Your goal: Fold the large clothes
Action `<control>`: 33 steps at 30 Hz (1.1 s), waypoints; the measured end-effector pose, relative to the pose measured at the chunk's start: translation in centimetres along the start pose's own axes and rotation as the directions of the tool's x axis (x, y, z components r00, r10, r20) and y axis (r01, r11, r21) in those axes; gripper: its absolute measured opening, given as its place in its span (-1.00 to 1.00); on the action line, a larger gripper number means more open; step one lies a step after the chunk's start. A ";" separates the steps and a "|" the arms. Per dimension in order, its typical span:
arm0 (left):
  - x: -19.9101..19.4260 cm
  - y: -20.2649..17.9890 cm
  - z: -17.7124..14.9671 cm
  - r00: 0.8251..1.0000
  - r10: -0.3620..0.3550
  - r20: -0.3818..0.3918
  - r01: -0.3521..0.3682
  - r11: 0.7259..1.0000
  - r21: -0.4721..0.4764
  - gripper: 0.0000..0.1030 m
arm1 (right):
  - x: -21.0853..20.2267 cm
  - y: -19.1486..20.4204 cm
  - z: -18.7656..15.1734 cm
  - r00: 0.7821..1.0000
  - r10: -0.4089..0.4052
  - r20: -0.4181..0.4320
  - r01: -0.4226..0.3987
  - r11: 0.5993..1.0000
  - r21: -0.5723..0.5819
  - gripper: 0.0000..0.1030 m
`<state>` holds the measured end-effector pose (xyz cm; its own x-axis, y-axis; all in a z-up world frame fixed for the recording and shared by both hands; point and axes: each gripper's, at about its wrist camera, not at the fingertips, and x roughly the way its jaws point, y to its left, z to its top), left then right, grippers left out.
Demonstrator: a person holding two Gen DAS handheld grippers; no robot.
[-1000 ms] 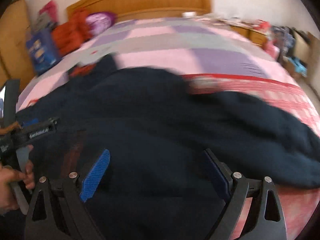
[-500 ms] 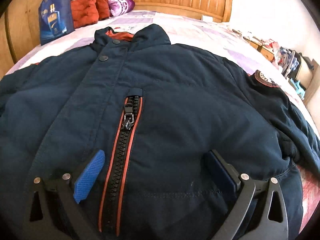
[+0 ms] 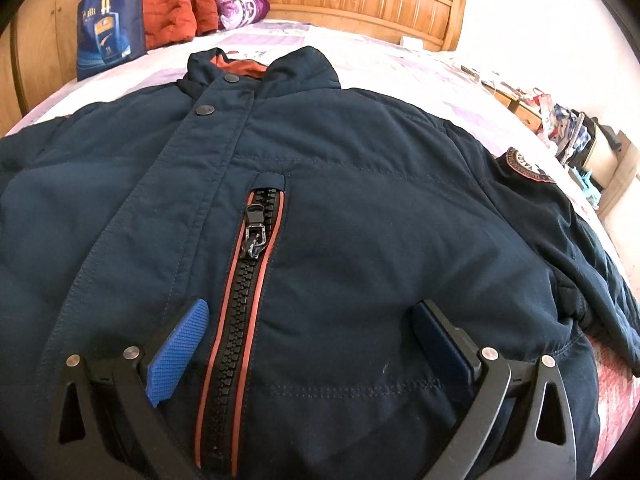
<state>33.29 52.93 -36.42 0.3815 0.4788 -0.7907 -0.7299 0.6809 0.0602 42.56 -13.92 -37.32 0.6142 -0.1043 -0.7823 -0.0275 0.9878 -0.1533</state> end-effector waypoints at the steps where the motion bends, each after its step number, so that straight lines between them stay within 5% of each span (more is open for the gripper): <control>1: 0.2 0.4 0.1 1.000 0.014 0.002 -0.014 1.000 -0.007 1.00 | 0.0 0.0 0.0 1.000 0.000 0.001 0.000 1.000 -0.001 1.00; 6: 0.5 6.4 -0.6 0.990 0.138 -0.039 -0.142 0.978 -0.152 1.00 | 0.0 0.0 0.0 1.000 0.001 0.000 -0.001 1.000 0.000 1.00; 9: 1.5 10.7 -1.9 0.985 0.139 -0.099 -0.160 0.951 -0.266 1.00 | 0.0 0.0 -0.1 1.000 0.005 0.001 -0.005 1.000 0.003 1.00; 14: 0.3 9.5 -1.0 0.966 0.243 -0.090 -0.256 0.949 -0.183 1.00 | 0.0 -0.1 -0.1 1.000 0.014 0.000 -0.014 1.000 0.010 1.00; 16: -1.7 8.0 -0.7 0.971 0.234 -0.045 -0.238 0.954 -0.181 0.99 | 0.0 -0.1 -0.1 1.000 0.014 0.000 -0.014 1.000 0.010 1.00; 20: -7.7 0.1 -1.0 0.994 0.067 0.085 -0.066 0.998 -0.014 0.99 | 0.0 -0.1 0.1 1.000 0.010 -0.009 -0.010 1.000 0.006 1.00; 23: -11.7 -8.5 -3.0 0.993 -0.087 0.083 0.071 0.982 0.177 0.99 | -0.2 -0.2 0.7 0.999 0.017 -0.038 -0.017 1.000 -0.004 1.00; 27: -17.7 -20.7 -7.1 0.955 -0.292 0.054 0.251 0.892 0.376 0.99 | -2.5 -2.0 1.8 0.999 0.051 -0.016 -0.050 0.998 0.025 1.00; 30: -21.6 -30.4 -11.5 0.895 -0.444 -0.038 0.415 0.797 0.438 0.99 | -4.9 -6.0 1.7 0.999 0.038 0.012 -0.039 0.996 0.078 1.00; 33: -23.5 -38.7 -15.7 0.857 -0.504 -0.109 0.484 0.712 0.509 0.99 | -6.7 -11.6 0.5 1.000 -0.019 0.004 0.018 0.990 0.137 1.00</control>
<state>43.63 6.58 -29.73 0.6326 0.0064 -0.7744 -0.0466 0.9985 -0.0298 39.14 -24.65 -30.01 0.6180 -0.1224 -0.7766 0.0923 0.9923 -0.0830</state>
